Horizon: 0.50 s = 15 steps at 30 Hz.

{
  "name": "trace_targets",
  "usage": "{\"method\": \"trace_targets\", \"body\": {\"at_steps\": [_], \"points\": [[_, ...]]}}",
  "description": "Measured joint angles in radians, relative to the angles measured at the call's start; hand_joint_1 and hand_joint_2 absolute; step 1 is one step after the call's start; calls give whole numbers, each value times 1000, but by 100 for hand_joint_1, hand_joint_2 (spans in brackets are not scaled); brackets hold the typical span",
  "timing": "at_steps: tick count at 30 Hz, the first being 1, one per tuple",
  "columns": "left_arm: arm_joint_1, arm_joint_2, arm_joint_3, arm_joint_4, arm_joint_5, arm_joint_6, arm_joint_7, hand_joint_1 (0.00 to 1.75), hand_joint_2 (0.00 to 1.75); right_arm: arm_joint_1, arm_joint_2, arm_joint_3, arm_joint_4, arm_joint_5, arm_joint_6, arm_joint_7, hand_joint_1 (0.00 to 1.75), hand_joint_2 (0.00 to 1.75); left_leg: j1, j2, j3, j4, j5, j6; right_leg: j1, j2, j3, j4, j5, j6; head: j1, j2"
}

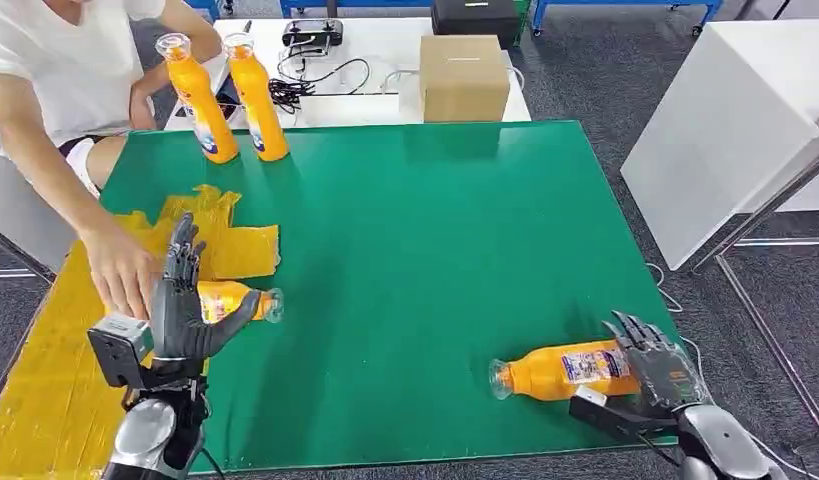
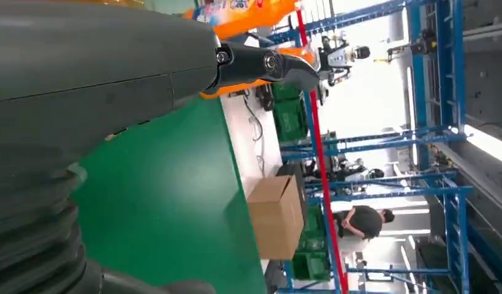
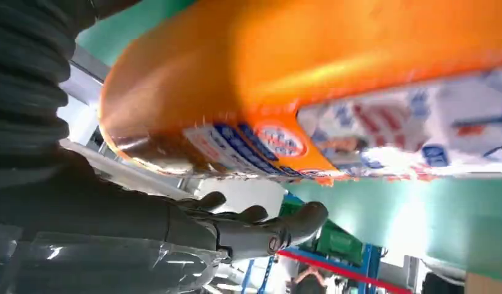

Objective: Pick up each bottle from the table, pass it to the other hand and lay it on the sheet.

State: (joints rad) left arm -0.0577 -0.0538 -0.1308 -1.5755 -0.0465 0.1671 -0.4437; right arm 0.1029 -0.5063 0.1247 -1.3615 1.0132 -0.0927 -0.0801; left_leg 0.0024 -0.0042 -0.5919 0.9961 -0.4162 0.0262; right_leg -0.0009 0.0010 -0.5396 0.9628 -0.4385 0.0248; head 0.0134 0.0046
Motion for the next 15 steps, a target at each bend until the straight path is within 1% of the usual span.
{"method": "trace_targets", "body": {"at_steps": [9, 10, 11, 12, 13, 15], "points": [[0, 0, -3, 5, 0, -2, 4, 0, 175, -38, 16, 14, 39, 7, -1, 3, 0, 175, 0, 1, 3, 0, 0, 0, 0, 1, 2, 0, 1, 0, 0, 0], [-1, -1, -3, 7, 0, -3, 5, 0, 175, -48, 18, 16, 48, 15, -1, 3, 49, 175, 0, 2, 3, 0, 0, 0, 0, 2, 1, 0, 1, 0, 0, 0], [-3, -2, -3, 10, 1, -3, 7, 0, 175, -62, 23, 22, 63, 24, 0, 4, 147, 175, 0, 3, 3, 0, 0, 0, 0, 4, 1, 0, 2, 0, 0, 0], [-5, -4, -4, 13, 2, -3, 9, 0, 175, -78, 27, 26, 78, 28, 3, 4, 171, 175, 0, 4, 4, 0, 0, 0, 0, 5, 1, 0, 2, 1, 0, 0], [-9, -5, -4, 18, 2, -3, 10, 0, 175, -94, 31, 33, 98, 31, 6, 1, 175, 175, 0, 4, 4, 0, 0, 0, 0, 5, 1, 0, 3, 1, 0, 0], [-18, -7, -6, 25, 2, -4, 12, 0, 175, -118, 36, 45, 131, 32, 15, -9, 175, 175, 0, 4, 5, 0, 0, 1, 0, 5, 1, 0, 3, 1, 0, 0]]}}
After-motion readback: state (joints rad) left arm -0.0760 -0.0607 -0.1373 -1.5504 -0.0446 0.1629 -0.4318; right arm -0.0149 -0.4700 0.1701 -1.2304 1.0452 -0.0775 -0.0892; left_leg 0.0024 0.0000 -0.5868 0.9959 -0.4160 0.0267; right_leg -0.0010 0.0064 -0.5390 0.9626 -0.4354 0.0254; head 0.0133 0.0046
